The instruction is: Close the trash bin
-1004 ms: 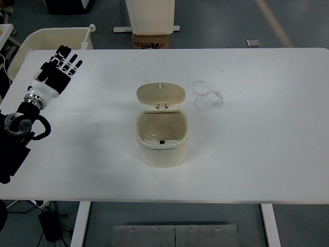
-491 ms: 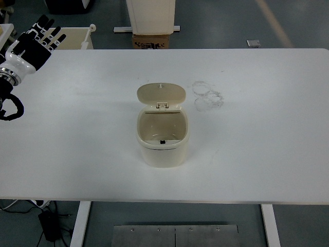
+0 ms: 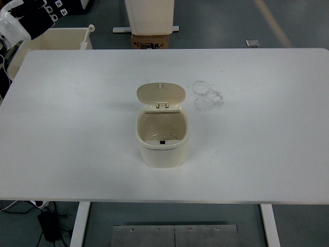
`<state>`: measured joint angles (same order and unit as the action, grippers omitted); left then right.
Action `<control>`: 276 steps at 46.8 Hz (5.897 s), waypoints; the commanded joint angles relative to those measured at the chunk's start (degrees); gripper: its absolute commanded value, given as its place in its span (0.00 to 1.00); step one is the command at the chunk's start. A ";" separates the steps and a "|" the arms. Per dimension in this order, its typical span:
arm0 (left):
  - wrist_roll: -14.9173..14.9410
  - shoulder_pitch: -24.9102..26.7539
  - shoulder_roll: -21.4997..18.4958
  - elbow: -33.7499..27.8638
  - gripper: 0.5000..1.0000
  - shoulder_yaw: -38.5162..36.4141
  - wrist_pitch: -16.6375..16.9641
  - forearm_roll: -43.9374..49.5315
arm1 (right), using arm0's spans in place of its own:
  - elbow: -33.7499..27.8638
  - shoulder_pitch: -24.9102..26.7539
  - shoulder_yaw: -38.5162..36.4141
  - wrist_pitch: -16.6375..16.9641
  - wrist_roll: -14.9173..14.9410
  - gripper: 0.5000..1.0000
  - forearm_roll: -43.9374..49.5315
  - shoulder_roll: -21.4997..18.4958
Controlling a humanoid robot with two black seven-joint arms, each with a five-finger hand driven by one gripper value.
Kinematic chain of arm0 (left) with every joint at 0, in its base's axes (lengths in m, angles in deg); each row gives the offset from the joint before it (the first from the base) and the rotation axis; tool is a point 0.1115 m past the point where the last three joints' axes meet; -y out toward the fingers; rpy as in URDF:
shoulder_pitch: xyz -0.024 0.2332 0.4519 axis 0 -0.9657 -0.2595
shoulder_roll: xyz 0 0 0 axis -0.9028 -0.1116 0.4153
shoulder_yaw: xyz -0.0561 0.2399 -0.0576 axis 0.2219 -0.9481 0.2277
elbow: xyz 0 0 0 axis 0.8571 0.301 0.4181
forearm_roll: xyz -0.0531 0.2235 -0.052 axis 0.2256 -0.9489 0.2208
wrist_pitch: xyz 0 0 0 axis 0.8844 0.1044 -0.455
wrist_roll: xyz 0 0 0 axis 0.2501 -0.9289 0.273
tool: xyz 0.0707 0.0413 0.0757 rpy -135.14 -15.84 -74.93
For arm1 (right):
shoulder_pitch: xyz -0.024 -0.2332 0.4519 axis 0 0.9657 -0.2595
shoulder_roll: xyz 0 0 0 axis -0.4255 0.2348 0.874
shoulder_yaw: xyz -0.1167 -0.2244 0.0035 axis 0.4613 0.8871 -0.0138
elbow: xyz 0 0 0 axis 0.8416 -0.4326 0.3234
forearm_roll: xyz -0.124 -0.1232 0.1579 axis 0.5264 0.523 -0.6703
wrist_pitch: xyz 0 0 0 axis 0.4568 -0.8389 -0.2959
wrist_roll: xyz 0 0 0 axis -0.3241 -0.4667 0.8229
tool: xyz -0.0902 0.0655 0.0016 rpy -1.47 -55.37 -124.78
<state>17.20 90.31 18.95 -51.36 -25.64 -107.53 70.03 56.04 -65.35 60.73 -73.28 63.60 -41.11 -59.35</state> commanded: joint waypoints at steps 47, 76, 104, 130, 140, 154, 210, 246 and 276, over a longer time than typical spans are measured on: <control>9.65 32.80 -0.81 -12.98 1.00 -30.04 -5.95 -18.59 | 0.00 0.00 0.00 -0.04 0.00 0.99 -0.04 0.00; 11.49 36.76 7.27 -15.00 1.00 -30.31 -13.97 -35.56 | 0.00 0.00 0.00 -0.04 0.00 0.99 -0.04 0.00; 12.28 39.48 11.06 -15.09 1.00 -32.23 -13.97 -39.43 | 0.00 0.00 0.00 0.04 0.00 0.99 -0.04 0.00; 12.20 37.11 8.78 -20.89 1.00 -35.14 -13.97 -35.22 | 0.00 0.00 0.00 -0.04 0.00 0.99 -0.04 0.00; 12.20 37.99 7.72 -22.21 1.00 -35.14 -13.97 -34.86 | 0.00 0.00 0.00 0.04 0.00 0.99 -0.04 0.00; 12.20 38.08 7.98 -25.28 1.00 -35.58 -13.97 -34.95 | 0.00 0.00 0.00 -0.04 0.00 0.99 0.04 0.00; 12.20 33.33 7.89 -31.70 1.00 -35.49 -13.97 -35.13 | 0.00 0.00 0.00 -0.04 0.00 0.99 0.04 0.00; 12.28 32.45 8.07 -32.93 1.00 -36.81 -13.97 -36.09 | 0.00 0.00 0.00 -0.04 0.00 0.99 -0.04 0.00; 12.28 30.08 8.16 -33.55 1.00 -37.16 -13.97 -36.27 | 0.00 0.00 0.00 -0.04 0.00 0.99 -0.04 0.00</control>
<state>29.48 120.47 27.23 -84.92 -62.80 -121.50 33.78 56.05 -65.34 60.73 -73.33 63.61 -41.15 -59.35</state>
